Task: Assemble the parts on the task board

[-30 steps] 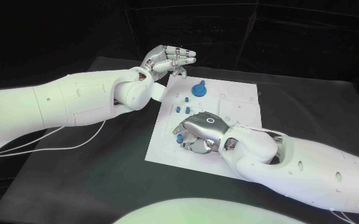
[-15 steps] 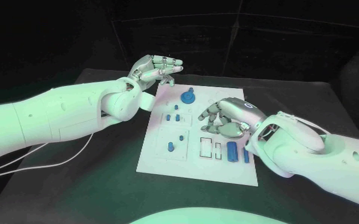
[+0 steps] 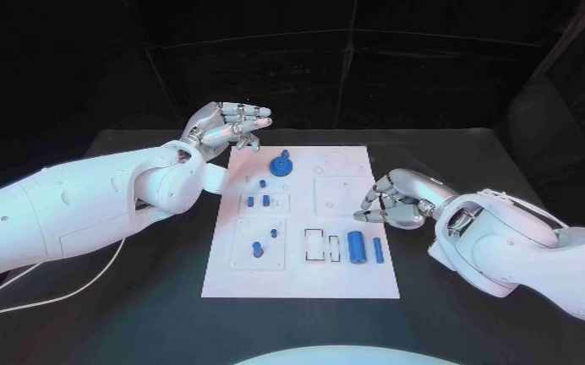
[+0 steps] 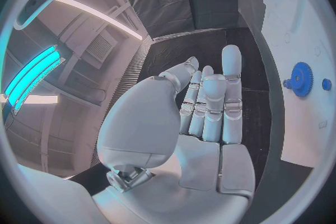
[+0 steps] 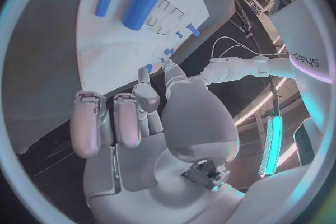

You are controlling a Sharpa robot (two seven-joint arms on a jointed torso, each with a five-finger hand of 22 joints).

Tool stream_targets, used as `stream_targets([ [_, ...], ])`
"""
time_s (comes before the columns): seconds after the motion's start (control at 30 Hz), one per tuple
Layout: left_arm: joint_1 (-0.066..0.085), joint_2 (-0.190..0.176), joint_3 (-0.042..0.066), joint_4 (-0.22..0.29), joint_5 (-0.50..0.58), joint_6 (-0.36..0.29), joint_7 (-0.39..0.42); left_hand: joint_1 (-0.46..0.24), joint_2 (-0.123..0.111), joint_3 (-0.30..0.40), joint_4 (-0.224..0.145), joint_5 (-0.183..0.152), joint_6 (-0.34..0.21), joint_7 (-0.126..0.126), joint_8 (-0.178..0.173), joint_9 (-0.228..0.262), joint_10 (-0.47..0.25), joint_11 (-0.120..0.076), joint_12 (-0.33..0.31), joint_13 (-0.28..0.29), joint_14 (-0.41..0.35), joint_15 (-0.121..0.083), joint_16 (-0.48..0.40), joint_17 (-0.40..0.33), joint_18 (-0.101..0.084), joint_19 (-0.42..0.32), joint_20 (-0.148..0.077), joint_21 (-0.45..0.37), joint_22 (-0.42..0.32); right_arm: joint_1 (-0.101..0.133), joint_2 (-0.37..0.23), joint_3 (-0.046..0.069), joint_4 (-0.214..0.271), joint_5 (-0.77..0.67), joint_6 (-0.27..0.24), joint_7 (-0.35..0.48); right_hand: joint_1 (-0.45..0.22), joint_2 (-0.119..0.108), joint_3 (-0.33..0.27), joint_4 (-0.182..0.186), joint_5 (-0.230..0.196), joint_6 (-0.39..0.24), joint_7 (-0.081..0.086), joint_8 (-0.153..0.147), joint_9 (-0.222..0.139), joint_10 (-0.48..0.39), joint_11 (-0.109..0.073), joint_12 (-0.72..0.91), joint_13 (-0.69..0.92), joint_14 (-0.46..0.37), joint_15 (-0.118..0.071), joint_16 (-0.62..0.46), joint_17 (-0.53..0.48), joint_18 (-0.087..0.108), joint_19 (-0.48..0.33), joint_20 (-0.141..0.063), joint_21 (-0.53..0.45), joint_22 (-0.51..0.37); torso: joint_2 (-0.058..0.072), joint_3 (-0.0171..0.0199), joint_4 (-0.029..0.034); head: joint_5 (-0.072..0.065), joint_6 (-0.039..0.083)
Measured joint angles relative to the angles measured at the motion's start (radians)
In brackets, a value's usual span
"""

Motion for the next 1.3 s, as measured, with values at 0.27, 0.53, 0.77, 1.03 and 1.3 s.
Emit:
stream_targets([
  [0.27,0.0,-0.002,0.0,0.002,0.0,0.001,0.0,0.0,0.0,0.0,0.0,0.0,0.0,0.0,0.0,0.0,0.004,-0.004,0.0,0.0,0.0,0.0,0.0,0.0,0.0,0.0,0.0,0.0,0.0,-0.021,-0.006,-0.031,0.014,-0.03,0.01,-0.116,-0.004,-0.004,-0.074,0.091,-0.009,-0.032,0.005,0.029,0.039,-0.014,0.009,0.006,0.044,0.0,0.0,0.005,0.007,0.0,0.0,0.0,0.004,0.0,-0.002,-0.0007,-0.0039,-0.006,-0.009],
  [0.53,0.0,-0.005,-0.001,0.002,0.0,0.002,0.0,0.0,0.0,0.0,0.0,0.0,0.0,0.0,0.0,0.0,0.004,-0.004,0.0,0.001,0.0,0.0,0.0,0.0,0.0,0.0,0.0,0.0,0.0,-0.037,0.01,-0.037,0.016,-0.079,0.024,-0.172,-0.004,-0.004,-0.106,0.14,-0.018,-0.035,0.003,0.059,0.065,-0.015,0.007,0.012,0.075,0.0,0.0,0.005,0.008,0.0,0.0,0.0,0.004,0.0,-0.002,-0.0007,-0.004,-0.009,-0.016],
  [0.77,0.0,-0.005,-0.001,0.001,0.0,0.003,0.0,0.0,0.0,0.0,0.0,0.0,0.0,0.0,0.0,0.0,0.004,-0.004,0.004,0.001,0.0,0.0,0.0,0.0,0.0,0.0,0.0,0.0,0.0,-0.047,0.032,-0.037,0.008,-0.11,0.035,-0.19,0.0,-0.008,-0.111,0.15,-0.018,-0.035,0.003,0.071,0.074,-0.01,0.003,0.023,0.091,0.0,0.0,0.005,0.011,0.0,0.0,0.0,0.004,0.0,-0.002,-0.0009,-0.004,-0.01,-0.02],
  [1.03,0.0,-0.004,-0.002,0.0,0.0,0.004,0.0,0.0,0.0,0.0,0.0,0.0,0.0,0.0,0.0,0.0,0.003,-0.004,0.007,0.001,0.0,0.0,0.0,0.0,0.0,0.0,0.0,0.0,0.0,-0.075,0.061,-0.037,-0.011,-0.128,0.049,-0.198,0.002,-0.007,-0.111,0.15,-0.018,-0.035,0.003,0.078,0.08,-0.007,0.0,0.027,0.104,0.0,0.0,0.009,0.014,0.0,0.0,0.0,0.004,0.0,-0.002,-0.0018,-0.004,-0.009,-0.023],
  [1.3,0.0,-0.005,-0.002,0.0,0.0,0.005,-0.001,0.0,0.0,0.0,0.0,0.0,0.0,0.0,0.0,0.0,0.003,-0.003,0.007,0.001,0.0,0.0,0.0,0.0,0.0,0.0,0.0,0.0,0.0,-0.089,0.088,-0.037,-0.034,-0.14,0.064,-0.202,0.007,-0.007,-0.111,0.15,-0.018,-0.035,0.003,0.078,0.08,-0.007,0.0,0.027,0.105,0.0,0.0,0.009,0.017,0.001,0.0,0.0,0.004,0.0,-0.004,-0.0014,-0.004,-0.007,-0.019],
])
